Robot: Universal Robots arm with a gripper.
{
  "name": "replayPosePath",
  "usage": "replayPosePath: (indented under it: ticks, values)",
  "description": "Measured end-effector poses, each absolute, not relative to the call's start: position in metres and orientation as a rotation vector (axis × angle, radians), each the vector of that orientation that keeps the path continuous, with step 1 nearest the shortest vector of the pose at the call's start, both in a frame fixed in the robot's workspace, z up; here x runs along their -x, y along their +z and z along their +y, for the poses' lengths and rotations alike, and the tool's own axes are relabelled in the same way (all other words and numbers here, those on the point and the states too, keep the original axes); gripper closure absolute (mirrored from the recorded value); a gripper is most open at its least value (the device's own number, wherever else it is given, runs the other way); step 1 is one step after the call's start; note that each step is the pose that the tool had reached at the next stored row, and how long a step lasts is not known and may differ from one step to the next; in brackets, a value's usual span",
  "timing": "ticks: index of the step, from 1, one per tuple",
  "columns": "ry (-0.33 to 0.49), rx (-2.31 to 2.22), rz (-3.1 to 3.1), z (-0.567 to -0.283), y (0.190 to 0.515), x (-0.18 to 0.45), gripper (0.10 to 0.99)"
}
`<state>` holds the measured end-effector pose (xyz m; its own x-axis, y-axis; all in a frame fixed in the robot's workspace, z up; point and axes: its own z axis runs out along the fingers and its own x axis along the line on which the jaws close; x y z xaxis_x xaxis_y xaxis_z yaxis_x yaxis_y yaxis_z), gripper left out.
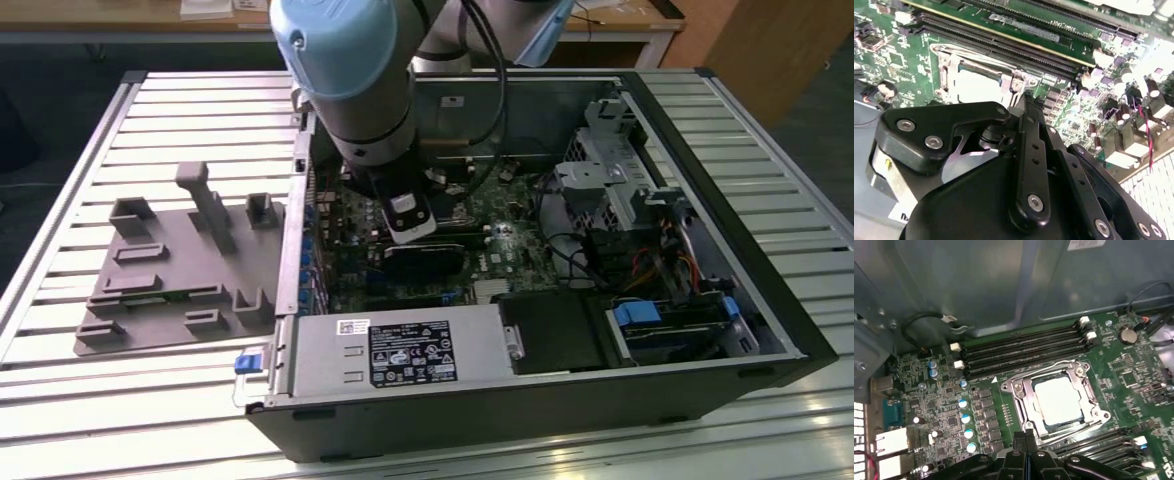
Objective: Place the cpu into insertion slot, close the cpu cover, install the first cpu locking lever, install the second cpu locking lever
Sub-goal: 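Install the second cpu locking lever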
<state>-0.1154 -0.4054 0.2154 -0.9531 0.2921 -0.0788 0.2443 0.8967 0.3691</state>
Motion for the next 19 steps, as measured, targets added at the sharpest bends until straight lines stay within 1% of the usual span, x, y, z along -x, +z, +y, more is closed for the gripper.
replayPosePath:
  ticks: [2, 11, 19]
  values:
    - [0.536, -0.417, 2.93, -0.405, 0.218, 0.114, 0.984]
    - [0.448, -0.434, 2.932, -0.405, 0.224, 0.102, 0.984]
    - [0.417, -0.439, 2.932, -0.403, 0.224, 0.085, 0.984]
